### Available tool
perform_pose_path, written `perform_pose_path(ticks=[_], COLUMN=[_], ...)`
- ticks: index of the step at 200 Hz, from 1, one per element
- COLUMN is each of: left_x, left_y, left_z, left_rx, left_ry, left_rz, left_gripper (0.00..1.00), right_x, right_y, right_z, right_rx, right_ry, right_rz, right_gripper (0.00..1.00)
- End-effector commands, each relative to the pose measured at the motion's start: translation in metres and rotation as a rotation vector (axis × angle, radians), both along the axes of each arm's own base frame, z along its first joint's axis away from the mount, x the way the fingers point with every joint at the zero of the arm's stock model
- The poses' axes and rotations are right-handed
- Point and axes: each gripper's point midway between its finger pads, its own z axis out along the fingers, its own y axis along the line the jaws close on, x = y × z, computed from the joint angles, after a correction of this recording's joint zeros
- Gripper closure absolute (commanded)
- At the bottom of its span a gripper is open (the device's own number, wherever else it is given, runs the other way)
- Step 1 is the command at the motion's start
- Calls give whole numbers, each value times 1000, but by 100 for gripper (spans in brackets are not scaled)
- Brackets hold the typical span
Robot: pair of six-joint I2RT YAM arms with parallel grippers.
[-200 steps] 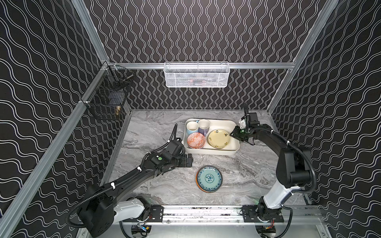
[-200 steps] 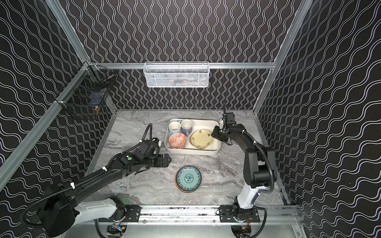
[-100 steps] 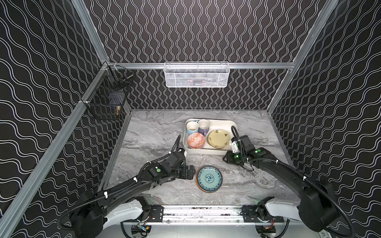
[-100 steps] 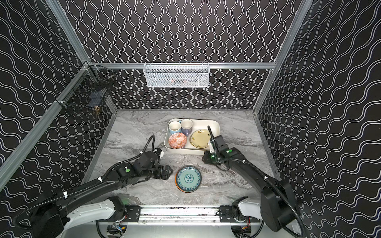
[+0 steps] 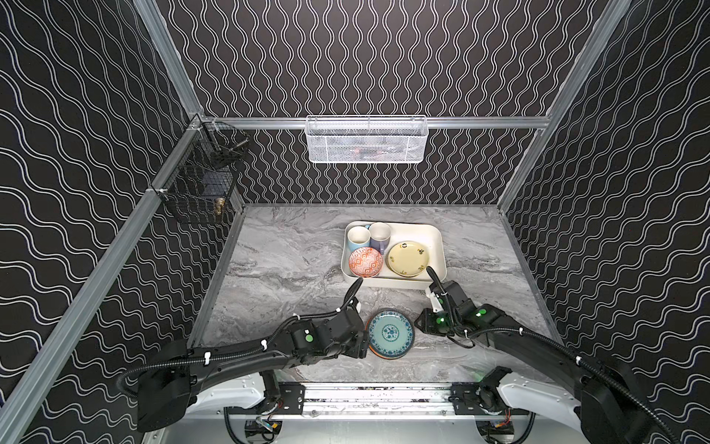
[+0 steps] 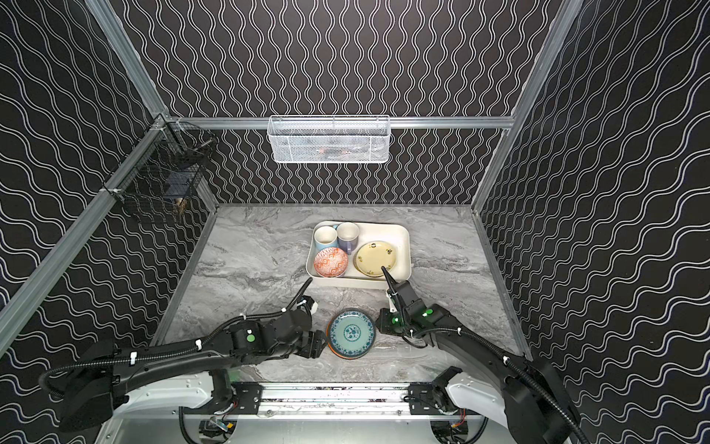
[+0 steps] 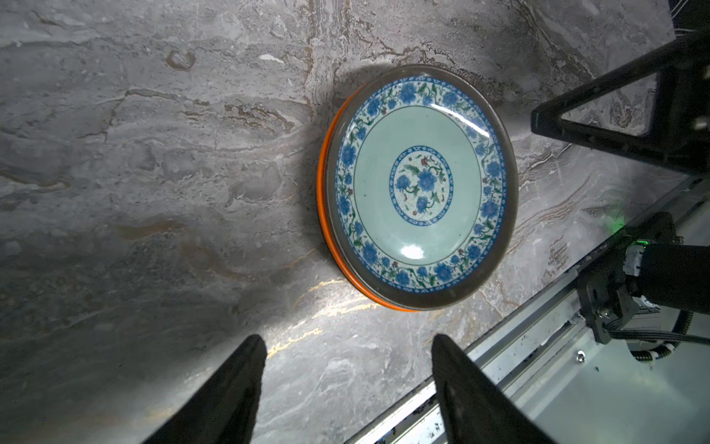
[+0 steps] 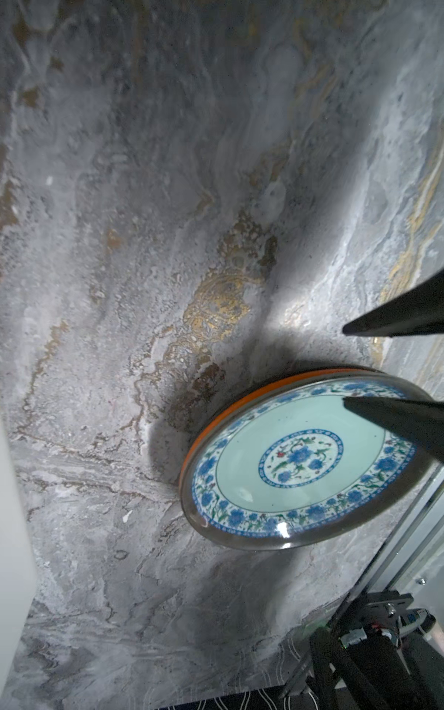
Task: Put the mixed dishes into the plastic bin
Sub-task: 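Move the right gripper to the blue-floral plate while the left lowers beside it, then hold the orange plate with the left gripper while the right lifts the blue-floral plate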
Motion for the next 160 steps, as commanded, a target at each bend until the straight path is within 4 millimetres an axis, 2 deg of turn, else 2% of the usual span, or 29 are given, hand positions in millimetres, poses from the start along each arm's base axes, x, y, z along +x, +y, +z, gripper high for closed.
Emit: perform_pose_path(ticks=[1, 72, 137, 160], left_x=[5, 2, 2, 2], left_y=[-4, -10, -15, -17], left_z=[2, -15, -21, -23], left_rx=[-12, 19, 21, 26], left_ry=[-21, -5, 4, 7], left_rz=[42, 37, 28, 22], left_gripper=[30, 35, 38, 39], right_x=[3, -3, -5, -5], right_y=[5, 12, 15, 15], right_z=[2, -9, -18, -20], right_rx=[33, 68, 75, 72], right_ry=[-19, 7, 26, 30], right_rz=[-11, 9, 23, 25], right_gripper=[71, 73, 74, 78])
